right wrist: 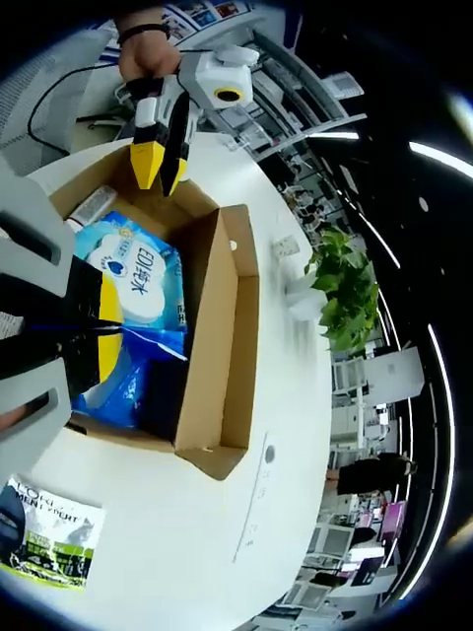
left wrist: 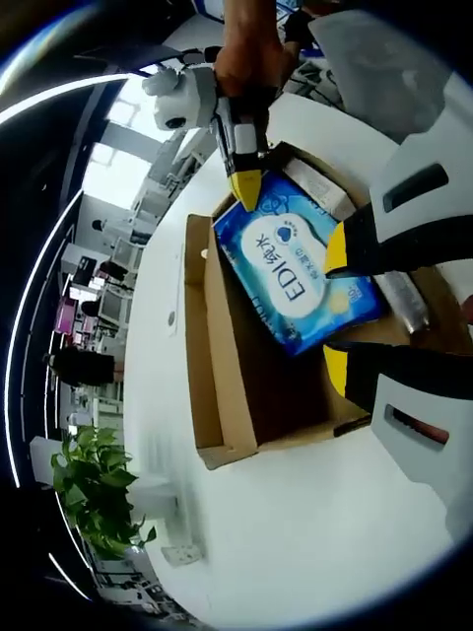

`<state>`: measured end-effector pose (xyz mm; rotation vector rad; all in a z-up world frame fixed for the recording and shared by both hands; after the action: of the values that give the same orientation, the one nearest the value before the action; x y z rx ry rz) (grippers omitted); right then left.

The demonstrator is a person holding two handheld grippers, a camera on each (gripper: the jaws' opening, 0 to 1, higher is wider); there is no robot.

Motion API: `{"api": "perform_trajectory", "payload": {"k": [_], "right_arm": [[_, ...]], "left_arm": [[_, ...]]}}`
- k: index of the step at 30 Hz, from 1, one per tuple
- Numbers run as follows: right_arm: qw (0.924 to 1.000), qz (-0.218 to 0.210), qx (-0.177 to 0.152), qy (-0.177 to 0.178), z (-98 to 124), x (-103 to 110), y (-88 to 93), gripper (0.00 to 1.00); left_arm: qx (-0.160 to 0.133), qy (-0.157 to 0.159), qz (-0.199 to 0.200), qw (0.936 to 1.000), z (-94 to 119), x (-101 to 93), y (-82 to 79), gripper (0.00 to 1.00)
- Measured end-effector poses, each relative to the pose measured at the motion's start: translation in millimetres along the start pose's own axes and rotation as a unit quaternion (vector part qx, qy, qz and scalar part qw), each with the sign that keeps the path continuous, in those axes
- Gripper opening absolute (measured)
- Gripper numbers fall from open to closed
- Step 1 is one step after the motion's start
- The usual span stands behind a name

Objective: Operate the shoe box by opening the lid, removing the specified soft item, and placing it in the target area until the item is outside and the box remains undamaged.

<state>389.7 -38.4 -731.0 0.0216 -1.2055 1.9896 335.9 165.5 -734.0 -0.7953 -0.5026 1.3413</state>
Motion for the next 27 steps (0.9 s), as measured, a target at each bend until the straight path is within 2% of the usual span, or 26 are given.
{"api": "perform_trajectory", "payload": {"k": [5, 10, 14, 16, 18, 21, 25, 27], "right_arm": [[0.9997, -0.019, -0.012, 0.007, 10, -8, 6.7, 0.0], [0.9996, -0.023, -0.014, 0.011, 15, -11, 9.2, 0.0], [0.9992, -0.032, -0.024, 0.003, 18, -14, 11.5, 0.0], [0.9994, -0.026, -0.025, 0.0, 18, -13, 11.6, 0.0], [0.9994, -0.025, -0.026, -0.002, 18, -13, 11.7, 0.0], [0.9993, -0.027, -0.026, -0.003, 18, -13, 11.4, 0.0], [0.9992, -0.029, -0.025, -0.006, 18, -16, 11.4, 0.0], [0.9992, -0.028, -0.026, -0.01, 17, -17, 11.7, 0.0]], "left_arm": [[0.032, -0.003, -0.014, 0.9994, -15, -10.6, 4.9, 0.26], [0.04, -0.002, -0.006, 0.9992, -21, -17.8, 2.0, 0.28], [0.056, -0.001, -0.009, 0.9984, -31, -15.6, 1.7, 0.28], [0.078, 0.008, -0.002, 0.9969, -33, -16.6, 4.9, 0.28], [0.079, 0.02, 0.011, 0.9966, -38, -17.4, 4.8, 0.29], [0.096, 0.022, 0.014, 0.9951, -45, -16.7, 8.9, 0.29], [0.122, 0.039, 0.048, 0.9906, -49, -21.5, 12.0, 0.26], [0.121, 0.047, 0.064, 0.9895, -51, -24.0, 10.5, 0.24]]}}
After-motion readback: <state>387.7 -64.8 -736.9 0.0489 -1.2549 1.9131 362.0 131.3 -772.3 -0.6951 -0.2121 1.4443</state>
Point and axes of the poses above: the point that each gripper's makers call its tool centre point, and the gripper's own axes: z roughly backward along the fingers, x roughly to its left, y roughly out of its underside, the point moved 6 cm from there along z, roughly backward along the fingers, and after that the axes turned 14 degrees about -y, right-handed, at the moved point
